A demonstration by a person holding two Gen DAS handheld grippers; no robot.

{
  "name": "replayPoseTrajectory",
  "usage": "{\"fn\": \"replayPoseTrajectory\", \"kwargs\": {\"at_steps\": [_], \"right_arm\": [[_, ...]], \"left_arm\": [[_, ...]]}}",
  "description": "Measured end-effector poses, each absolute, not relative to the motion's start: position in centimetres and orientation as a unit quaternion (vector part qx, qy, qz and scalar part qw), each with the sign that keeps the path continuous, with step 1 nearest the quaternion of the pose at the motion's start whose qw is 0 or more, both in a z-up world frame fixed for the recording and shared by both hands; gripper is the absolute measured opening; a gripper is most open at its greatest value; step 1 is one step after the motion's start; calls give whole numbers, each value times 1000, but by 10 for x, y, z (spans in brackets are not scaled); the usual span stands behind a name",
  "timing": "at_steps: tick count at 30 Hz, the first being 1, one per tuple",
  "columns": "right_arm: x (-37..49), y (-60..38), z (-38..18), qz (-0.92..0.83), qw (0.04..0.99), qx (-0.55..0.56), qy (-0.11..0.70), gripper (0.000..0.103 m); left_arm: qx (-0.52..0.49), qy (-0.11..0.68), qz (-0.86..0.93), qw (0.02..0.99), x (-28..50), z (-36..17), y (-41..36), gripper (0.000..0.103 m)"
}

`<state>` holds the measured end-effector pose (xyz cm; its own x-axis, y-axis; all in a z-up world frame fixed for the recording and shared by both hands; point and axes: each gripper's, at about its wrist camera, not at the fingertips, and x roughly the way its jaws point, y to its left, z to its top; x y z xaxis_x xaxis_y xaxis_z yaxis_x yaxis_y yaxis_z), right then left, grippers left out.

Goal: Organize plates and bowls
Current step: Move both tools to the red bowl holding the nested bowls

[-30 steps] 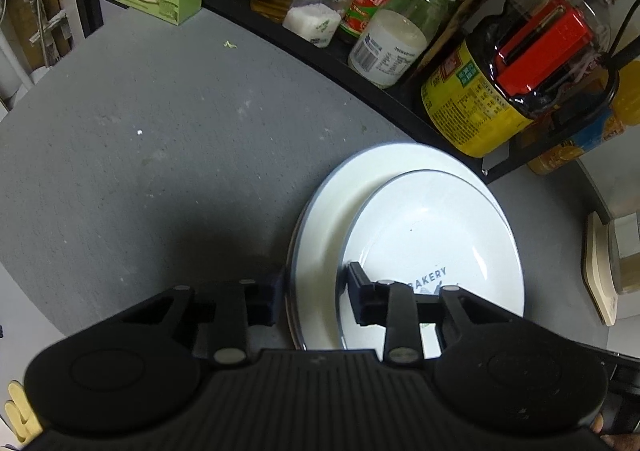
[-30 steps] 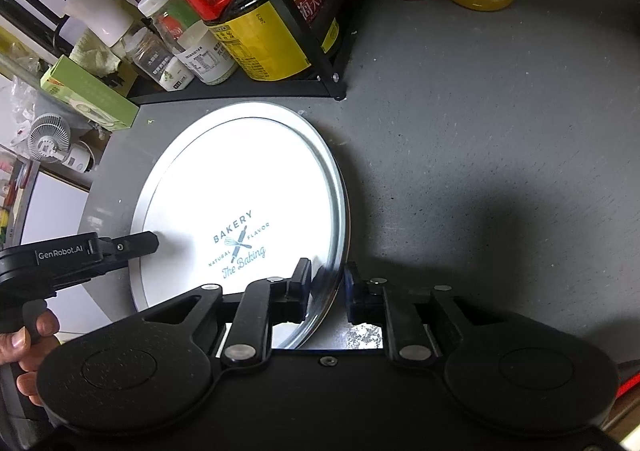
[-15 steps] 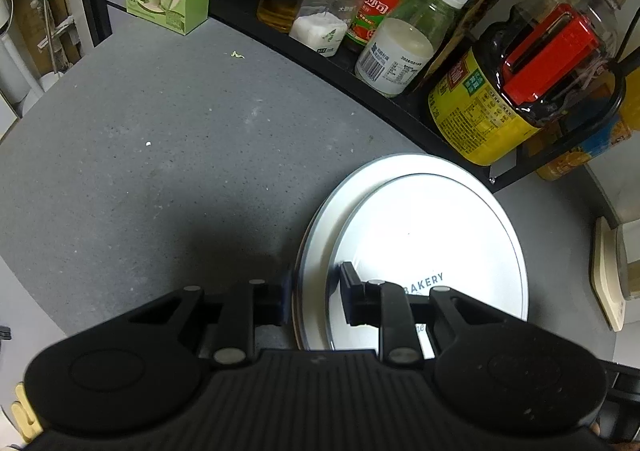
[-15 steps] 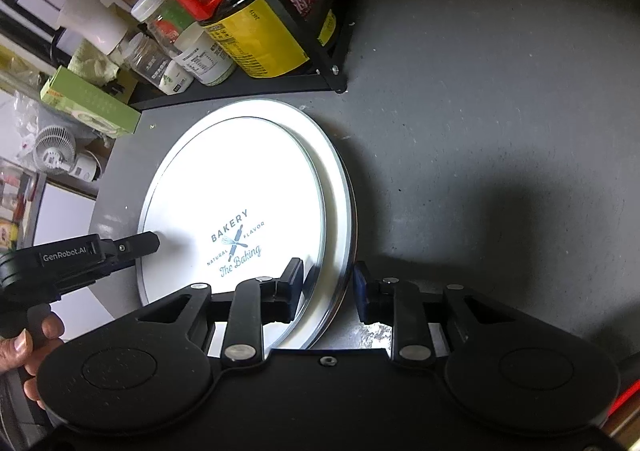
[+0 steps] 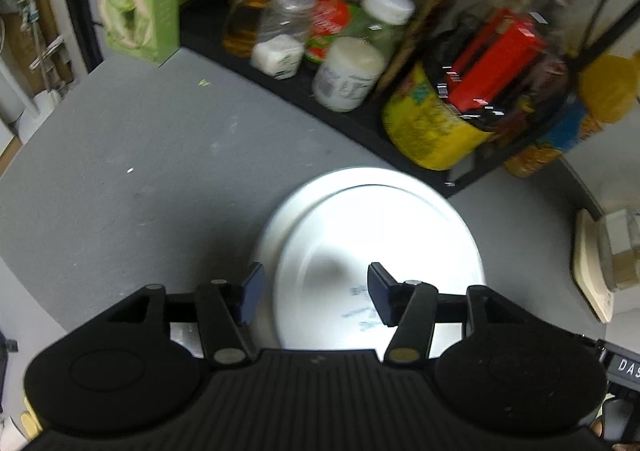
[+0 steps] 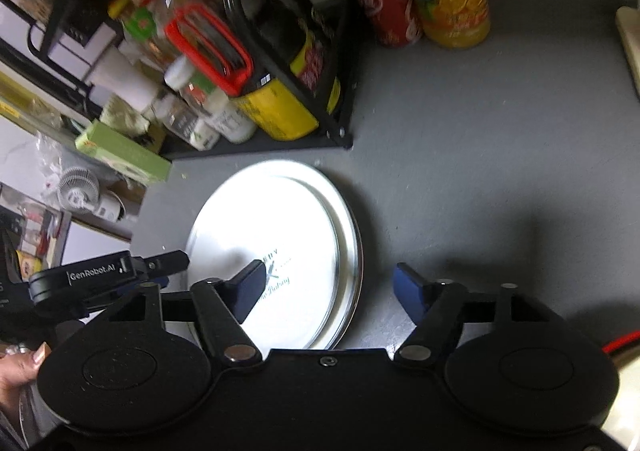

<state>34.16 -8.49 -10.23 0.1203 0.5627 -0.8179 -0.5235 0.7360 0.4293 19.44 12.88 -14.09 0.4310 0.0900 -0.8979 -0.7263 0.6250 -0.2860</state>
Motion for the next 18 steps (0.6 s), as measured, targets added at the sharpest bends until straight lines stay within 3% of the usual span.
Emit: {"fn": "replayPoseTrajectory", "kwargs": {"at_steps": [2, 4, 7, 10, 18], "right_arm": [[342, -91, -94, 362, 754, 24, 548, 74], [342, -98, -85, 362, 761, 28, 538, 84], [340, -111, -72, 358, 774, 31, 521, 85], [338, -125, -61, 350, 789, 33, 503, 93], [329, -177, -43, 321, 818, 59, 475, 97]], "left_arm": [[-343, 456, 252, 782, 199, -134, 121, 55], [-348, 451, 237, 787, 203, -128, 114, 55], [-341, 449, 215, 798, 211, -119, 100, 55], [-326, 450, 203, 806, 220, -112, 85, 55], [-323, 446, 158, 820, 233, -98, 42, 55]]}}
